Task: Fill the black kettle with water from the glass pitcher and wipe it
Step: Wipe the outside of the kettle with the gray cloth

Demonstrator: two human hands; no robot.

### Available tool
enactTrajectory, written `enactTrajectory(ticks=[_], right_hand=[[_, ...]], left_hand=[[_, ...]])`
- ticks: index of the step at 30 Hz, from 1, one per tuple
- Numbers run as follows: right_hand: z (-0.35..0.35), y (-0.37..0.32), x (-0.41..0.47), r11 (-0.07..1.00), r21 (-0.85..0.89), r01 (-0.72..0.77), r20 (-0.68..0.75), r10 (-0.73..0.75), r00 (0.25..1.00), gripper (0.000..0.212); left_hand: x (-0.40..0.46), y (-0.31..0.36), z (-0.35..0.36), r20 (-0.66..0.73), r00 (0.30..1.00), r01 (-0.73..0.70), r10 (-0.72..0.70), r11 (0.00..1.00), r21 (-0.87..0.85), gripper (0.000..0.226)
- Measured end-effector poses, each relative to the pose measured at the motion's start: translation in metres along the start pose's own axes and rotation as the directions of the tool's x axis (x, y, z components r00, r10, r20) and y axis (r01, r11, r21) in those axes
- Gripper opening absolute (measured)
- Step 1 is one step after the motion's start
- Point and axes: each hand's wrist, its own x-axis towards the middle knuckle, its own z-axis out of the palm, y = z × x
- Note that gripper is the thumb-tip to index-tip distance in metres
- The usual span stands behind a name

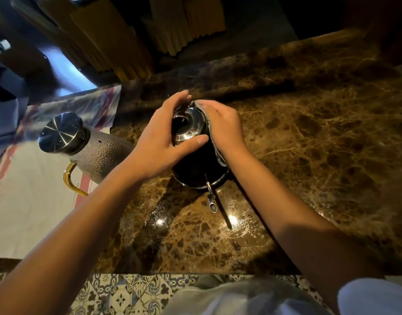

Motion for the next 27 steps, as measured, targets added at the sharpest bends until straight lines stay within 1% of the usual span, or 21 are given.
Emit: enactTrajectory(ticks=[2, 5, 7, 10, 12, 14, 15, 17, 19, 21, 23, 25, 27], right_hand=[[-0.006, 0.006, -0.007, 0.999, -0.026, -0.027, 0.034, 0.028, 0.999, 0.027], [-0.014, 0.027, -0.022, 0.996, -0.091, -0.006, 0.035, 0.009, 0.999, 0.032], [-0.018, 0.043, -0.031, 0.990, -0.138, -0.011, 0.021, 0.014, 1.000, 0.038], [-0.021, 0.053, -0.038, 0.985, -0.160, -0.069, -0.019, 0.066, 0.998, 0.044], [-0.015, 0.043, -0.040, 0.991, -0.135, 0.001, -0.006, -0.002, 1.000, 0.041], [-0.006, 0.023, -0.036, 0.993, -0.072, 0.089, 0.047, -0.086, 0.995, 0.039], [-0.003, 0.013, -0.030, 0.996, -0.037, 0.085, 0.076, -0.082, 0.994, 0.039], [0.000, -0.001, -0.013, 0.999, -0.041, 0.024, 0.138, -0.018, 0.990, 0.041], [-0.001, -0.007, 0.001, 0.992, -0.112, -0.052, 0.173, 0.070, 0.982, 0.044], [-0.006, -0.002, 0.007, 0.977, -0.179, -0.118, 0.160, 0.147, 0.976, 0.042], [-0.014, 0.007, 0.003, 0.967, -0.203, -0.154, 0.122, 0.181, 0.976, 0.036], [-0.020, 0.020, -0.009, 0.968, -0.191, -0.163, 0.061, 0.177, 0.982, 0.032], [-0.022, 0.035, -0.024, 0.974, -0.191, -0.121, -0.015, 0.120, 0.993, 0.034]], left_hand=[[0.000, 0.000, 0.001, -0.005, 1.000, -0.003, 0.003, 1.000, -0.002, 0.091], [0.000, -0.001, 0.001, -0.016, 1.000, -0.012, 0.012, 1.000, 0.010, 0.087], [0.000, -0.001, 0.000, -0.015, 1.000, -0.005, 0.005, 1.000, 0.007, 0.085], [-0.001, 0.001, 0.000, -0.007, 1.000, 0.006, -0.006, 1.000, -0.003, 0.078], [0.000, 0.001, -0.001, 0.007, 1.000, -0.003, 0.003, 1.000, -0.005, 0.075], [0.000, 0.001, -0.002, 0.018, 1.000, -0.007, 0.007, 1.000, -0.016, 0.076], [0.000, 0.001, -0.002, 0.011, 1.000, -0.012, 0.013, 1.000, -0.015, 0.078], [0.000, 0.001, -0.002, -0.006, 0.999, -0.032, 0.032, 1.000, 0.000, 0.081], [0.001, 0.002, -0.001, -0.007, 0.999, -0.040, 0.040, 0.999, 0.010, 0.083], [0.002, 0.003, -0.002, -0.002, 0.999, -0.032, 0.032, 0.999, 0.020, 0.084], [0.001, 0.004, -0.002, -0.007, 1.000, -0.027, 0.028, 0.999, 0.033, 0.082], [0.001, 0.005, -0.001, -0.013, 1.000, -0.015, 0.015, 0.999, 0.031, 0.080], [0.001, 0.005, -0.001, -0.017, 1.000, -0.003, 0.003, 1.000, 0.019, 0.080]])
